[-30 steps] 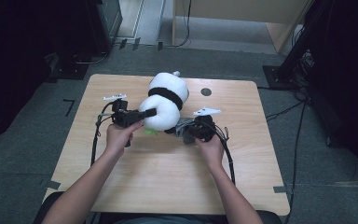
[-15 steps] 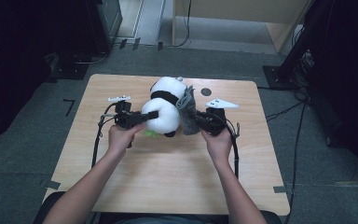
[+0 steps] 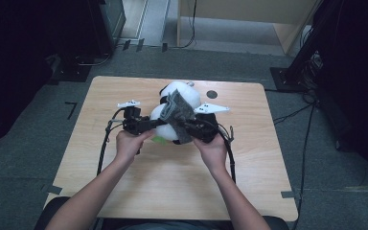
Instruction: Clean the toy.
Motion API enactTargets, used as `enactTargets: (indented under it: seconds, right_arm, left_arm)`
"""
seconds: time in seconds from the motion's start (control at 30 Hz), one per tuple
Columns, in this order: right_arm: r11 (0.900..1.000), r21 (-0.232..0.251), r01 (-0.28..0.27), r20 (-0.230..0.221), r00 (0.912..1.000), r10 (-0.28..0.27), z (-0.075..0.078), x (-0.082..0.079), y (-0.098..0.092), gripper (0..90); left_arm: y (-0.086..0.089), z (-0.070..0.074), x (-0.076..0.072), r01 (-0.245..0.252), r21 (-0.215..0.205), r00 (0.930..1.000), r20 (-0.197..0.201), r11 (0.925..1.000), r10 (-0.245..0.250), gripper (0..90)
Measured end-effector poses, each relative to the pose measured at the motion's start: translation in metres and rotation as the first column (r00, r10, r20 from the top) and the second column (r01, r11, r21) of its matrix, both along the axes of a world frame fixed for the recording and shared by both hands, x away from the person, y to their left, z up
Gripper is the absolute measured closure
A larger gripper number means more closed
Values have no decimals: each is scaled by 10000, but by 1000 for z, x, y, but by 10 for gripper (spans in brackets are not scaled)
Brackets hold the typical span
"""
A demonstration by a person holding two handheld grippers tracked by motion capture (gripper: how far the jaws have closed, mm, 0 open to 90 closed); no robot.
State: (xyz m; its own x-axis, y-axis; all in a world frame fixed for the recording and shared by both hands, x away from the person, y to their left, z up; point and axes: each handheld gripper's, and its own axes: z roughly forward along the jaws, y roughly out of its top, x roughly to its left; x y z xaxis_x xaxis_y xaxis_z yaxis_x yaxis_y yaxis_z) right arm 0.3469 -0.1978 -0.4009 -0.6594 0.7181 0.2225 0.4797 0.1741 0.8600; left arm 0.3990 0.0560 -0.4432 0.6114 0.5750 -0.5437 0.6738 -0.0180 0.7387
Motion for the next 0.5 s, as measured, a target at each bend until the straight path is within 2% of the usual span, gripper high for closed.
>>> enactTargets:
  seconds: [0.27, 0.4, 0.5]
  right_arm:
    - [9980, -423, -470, 242, 9986, 481, -5, -8, 22, 818]
    - [9968, -492, -635, 363, 9972, 653, -8, -12, 32, 818]
    - [9945, -569, -876, 370, 9953, 898, -12, -15, 40, 818]
  left_arm:
    - [2, 0, 1, -138, -108, 9998, -154, 9998, 137, 480]
    - [5, -2, 4, -147, -344, 9985, -537, 9993, 128, 481]
    - [6, -2, 4, -245, -392, 9982, -550, 9989, 223, 481]
